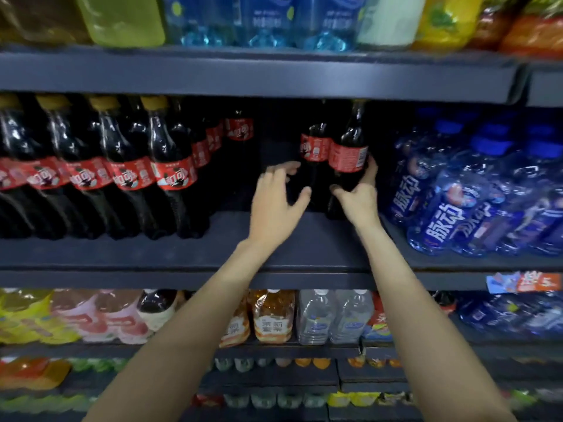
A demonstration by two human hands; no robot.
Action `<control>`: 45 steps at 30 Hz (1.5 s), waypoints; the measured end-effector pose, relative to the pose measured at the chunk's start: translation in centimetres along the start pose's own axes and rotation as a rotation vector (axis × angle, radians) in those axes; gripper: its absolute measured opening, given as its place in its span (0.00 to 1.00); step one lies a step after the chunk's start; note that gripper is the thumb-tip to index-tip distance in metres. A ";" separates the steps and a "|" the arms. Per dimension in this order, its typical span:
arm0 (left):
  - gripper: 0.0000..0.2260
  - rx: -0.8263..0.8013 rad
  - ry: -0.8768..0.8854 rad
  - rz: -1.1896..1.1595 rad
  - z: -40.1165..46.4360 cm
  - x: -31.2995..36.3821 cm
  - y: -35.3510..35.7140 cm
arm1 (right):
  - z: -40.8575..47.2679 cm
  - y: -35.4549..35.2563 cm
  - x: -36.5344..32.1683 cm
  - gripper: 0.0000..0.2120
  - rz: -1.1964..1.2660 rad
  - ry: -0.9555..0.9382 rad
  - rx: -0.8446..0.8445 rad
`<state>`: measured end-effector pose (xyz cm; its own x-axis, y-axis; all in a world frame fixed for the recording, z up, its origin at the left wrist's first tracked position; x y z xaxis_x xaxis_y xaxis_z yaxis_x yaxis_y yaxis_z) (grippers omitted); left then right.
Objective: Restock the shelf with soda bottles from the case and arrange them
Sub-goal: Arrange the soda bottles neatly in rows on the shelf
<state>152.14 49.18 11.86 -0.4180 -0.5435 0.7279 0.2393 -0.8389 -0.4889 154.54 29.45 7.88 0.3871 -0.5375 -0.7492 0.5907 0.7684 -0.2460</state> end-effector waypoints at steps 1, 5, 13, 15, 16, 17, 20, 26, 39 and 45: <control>0.20 -0.109 -0.060 -0.060 1.0 0.2 1.9 | 0.2 0.3 0.1 0.45 -0.011 -0.003 -0.025; 0.27 -0.316 -0.187 -0.221 3.4 0.9 6.6 | -0.8 -0.4 -1.1 0.40 -0.284 -0.069 -0.045; 0.27 -0.211 -0.290 -0.485 2.9 -1.1 4.6 | -4.1 -1.8 -3.4 0.36 -0.086 -0.258 -0.146; 0.28 -0.329 -0.310 -0.678 2.4 -2.3 3.7 | -4.3 -1.3 -3.5 0.33 0.020 -0.226 -0.271; 0.30 -0.378 -0.316 -0.729 2.2 -2.9 3.2 | -4.4 -0.4 -3.7 0.33 0.093 -0.188 -0.366; 0.32 -0.418 -0.320 -0.743 2.0 -3.2 2.6 | -4.8 0.9 -3.8 0.35 0.178 -0.131 -0.470; 0.37 -0.491 -0.308 -0.737 2.2 -3.6 0.5 | -5.9 4.7 -4.6 0.42 0.371 0.031 -0.648; 0.36 -0.319 -0.218 -0.432 3.4 -3.9 -3.2 | -5.1 8.9 -6.6 0.44 -0.016 -0.047 -0.312; 0.16 0.572 0.146 0.381 -2.4 -4.7 -14.8 | 0.5 17.5 -4.7 0.45 -0.135 0.079 -0.151; 0.29 0.626 0.006 0.415 -0.9 -7.9 -16.1 | 1.3 20.1 -5.4 0.44 -0.140 0.005 -0.219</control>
<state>150.82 67.05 13.56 -0.1895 -0.8201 0.5399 0.8312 -0.4267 -0.3564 165.26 47.36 7.76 0.3085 -0.6427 -0.7013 0.4705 0.7438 -0.4748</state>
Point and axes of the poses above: each hand's wrist, its own z-axis towards the middle knuckle, its own y-axis out of the palm, x = y × z, the point moved 10 cm from there along z, towards the middle knuckle, and after that the axes turned 15 degrees about -y, right-handed, at the moved point
